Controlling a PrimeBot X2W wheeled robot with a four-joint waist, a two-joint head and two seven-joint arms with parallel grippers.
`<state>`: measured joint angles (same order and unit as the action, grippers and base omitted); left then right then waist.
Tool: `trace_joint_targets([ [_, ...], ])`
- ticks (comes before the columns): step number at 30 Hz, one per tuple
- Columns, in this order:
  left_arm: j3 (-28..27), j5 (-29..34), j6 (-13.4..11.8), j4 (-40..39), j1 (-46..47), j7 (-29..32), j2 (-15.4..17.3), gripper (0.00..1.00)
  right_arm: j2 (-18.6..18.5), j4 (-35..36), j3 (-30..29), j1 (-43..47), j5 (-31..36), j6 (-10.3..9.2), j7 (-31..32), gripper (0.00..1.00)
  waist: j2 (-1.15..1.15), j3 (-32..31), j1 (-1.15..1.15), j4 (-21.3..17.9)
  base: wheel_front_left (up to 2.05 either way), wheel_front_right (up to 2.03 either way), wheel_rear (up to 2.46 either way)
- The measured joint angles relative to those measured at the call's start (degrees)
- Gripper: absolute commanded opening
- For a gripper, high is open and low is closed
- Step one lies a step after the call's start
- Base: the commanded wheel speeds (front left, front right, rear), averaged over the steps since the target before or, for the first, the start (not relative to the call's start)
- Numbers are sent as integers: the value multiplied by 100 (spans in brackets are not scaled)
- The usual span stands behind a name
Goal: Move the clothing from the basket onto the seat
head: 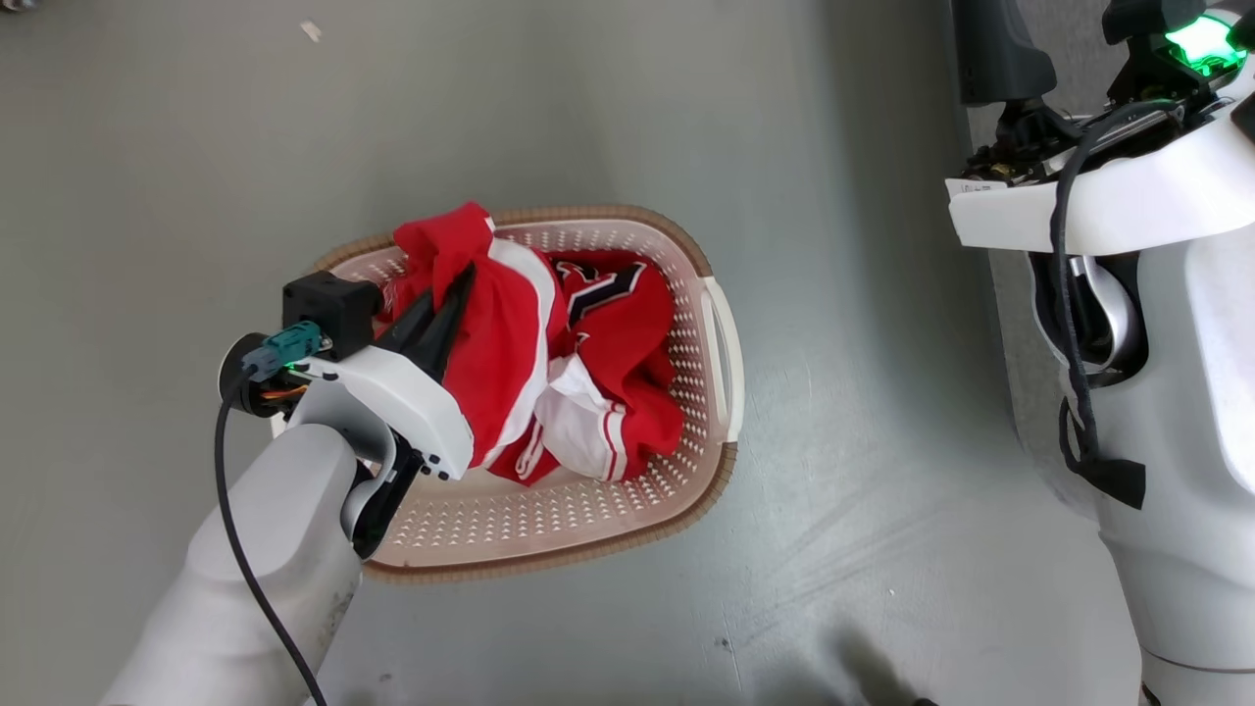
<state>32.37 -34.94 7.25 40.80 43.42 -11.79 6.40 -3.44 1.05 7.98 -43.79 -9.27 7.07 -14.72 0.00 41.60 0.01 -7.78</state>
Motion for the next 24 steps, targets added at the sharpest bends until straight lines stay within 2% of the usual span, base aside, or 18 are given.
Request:
trace_joint_targets([
  [12,-189,-247,0,-230,-222,-194,23,0,-7,-194,-21,276,169,0,0,100,0,-621,0,285,0,0,0],
  [24,-575,-394,0,-809,-449,-250,80,0,-71,-357,-167,808,170,0,0,100,0,-1341,0,536,0,0,0],
])
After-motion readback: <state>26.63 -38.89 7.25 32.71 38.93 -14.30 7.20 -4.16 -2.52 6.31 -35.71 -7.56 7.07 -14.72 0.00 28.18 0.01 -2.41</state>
